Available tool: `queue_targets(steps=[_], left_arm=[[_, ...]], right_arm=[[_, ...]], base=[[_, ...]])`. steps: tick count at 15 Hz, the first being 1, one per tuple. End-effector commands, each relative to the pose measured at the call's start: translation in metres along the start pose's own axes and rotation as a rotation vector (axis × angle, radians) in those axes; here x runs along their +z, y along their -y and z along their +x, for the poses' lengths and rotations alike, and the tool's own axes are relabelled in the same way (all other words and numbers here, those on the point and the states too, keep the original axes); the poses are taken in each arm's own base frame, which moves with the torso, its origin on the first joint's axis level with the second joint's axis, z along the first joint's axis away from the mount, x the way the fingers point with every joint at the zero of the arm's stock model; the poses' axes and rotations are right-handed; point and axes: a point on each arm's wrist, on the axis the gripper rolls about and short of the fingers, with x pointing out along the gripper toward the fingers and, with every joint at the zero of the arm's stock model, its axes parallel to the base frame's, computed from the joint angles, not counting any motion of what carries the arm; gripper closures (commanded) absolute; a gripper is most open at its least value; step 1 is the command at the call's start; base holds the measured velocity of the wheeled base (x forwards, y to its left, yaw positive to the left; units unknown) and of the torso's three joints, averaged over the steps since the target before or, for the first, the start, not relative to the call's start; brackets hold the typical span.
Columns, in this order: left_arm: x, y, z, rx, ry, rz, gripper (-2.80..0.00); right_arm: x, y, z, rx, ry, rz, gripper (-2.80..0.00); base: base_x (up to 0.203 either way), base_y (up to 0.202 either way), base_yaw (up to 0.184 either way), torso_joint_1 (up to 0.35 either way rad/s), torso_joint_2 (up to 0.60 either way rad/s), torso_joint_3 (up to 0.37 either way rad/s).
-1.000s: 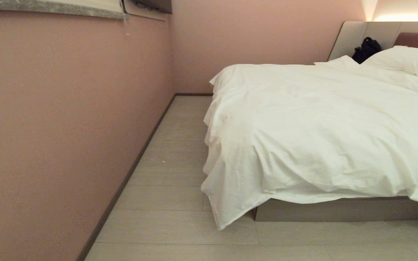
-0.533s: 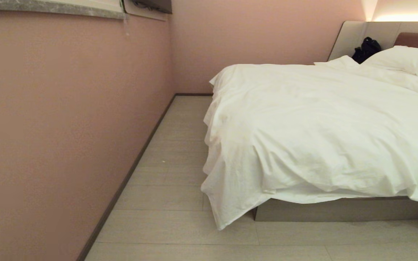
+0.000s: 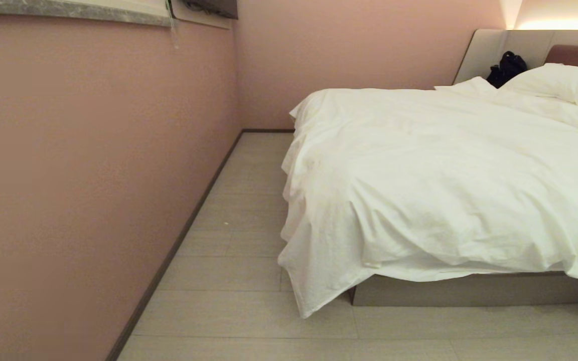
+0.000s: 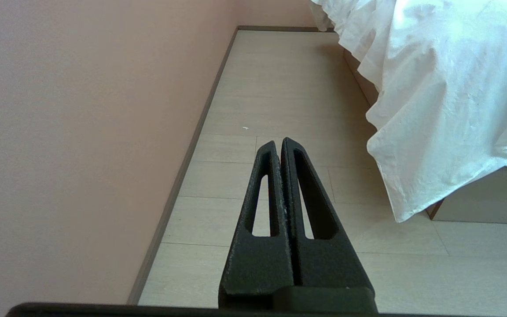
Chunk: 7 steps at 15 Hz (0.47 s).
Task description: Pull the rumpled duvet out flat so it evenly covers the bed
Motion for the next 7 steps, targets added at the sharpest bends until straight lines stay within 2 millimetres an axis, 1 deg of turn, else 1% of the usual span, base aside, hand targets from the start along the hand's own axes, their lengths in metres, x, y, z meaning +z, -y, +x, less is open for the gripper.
queue_targets(steps=[1,7], left_arm=[[0.0001,0.0000,0.0000,0.000,0.001,0.000,0.00],[0.0001,0.0000,0.0000,0.001,0.001,0.000,0.00]], right_arm=[[0.0001,0.0000,0.0000,-0.001,0.002,0.009,0.00],[0.0002,0.0000,0.0000,-0.001,0.002,0.009,0.00]], base=[[0.000,0.000,0.000,0.000,0.00,0.000],[0.000,0.000,0.000,0.000,0.00,0.000]])
